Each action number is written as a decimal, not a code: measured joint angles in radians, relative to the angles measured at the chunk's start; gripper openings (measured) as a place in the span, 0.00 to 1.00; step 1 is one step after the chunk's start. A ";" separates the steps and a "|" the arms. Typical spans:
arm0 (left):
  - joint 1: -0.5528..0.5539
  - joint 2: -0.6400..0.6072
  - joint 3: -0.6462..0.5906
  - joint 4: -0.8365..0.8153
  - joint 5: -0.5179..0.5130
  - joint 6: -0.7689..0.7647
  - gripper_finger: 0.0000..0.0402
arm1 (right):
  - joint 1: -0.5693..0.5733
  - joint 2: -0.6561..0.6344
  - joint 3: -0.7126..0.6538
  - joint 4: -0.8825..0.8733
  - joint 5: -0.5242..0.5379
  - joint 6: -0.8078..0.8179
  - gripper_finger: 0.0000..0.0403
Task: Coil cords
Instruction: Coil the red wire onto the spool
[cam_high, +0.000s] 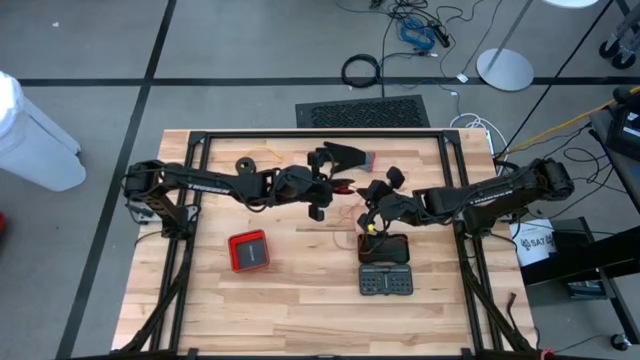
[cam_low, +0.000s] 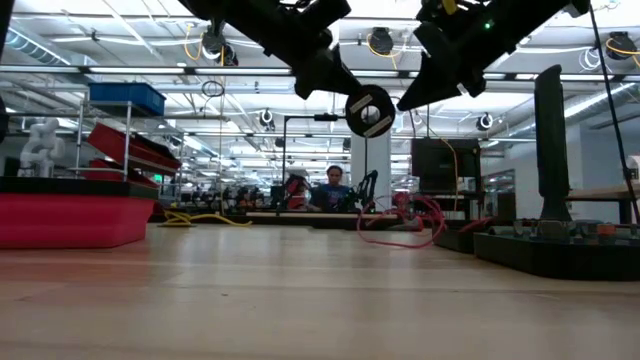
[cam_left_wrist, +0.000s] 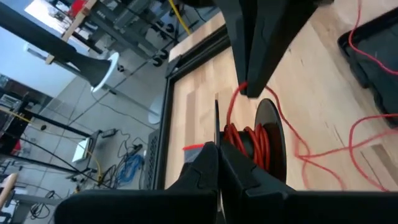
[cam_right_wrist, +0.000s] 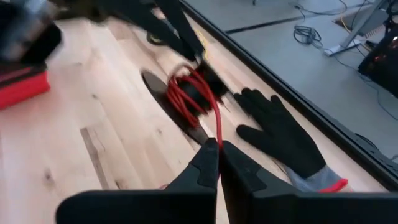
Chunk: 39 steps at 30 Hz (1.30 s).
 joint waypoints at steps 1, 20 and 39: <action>-0.001 -0.004 0.000 0.002 0.000 0.000 0.00 | 0.000 0.000 0.000 -0.002 0.000 -0.001 0.00; -0.001 -0.101 0.000 -0.007 0.094 -0.053 0.00 | 0.051 0.008 0.000 -0.025 0.003 0.016 0.14; -0.002 -0.101 -0.001 0.034 0.128 -0.061 0.00 | 0.127 0.137 -0.236 0.509 0.225 0.006 0.15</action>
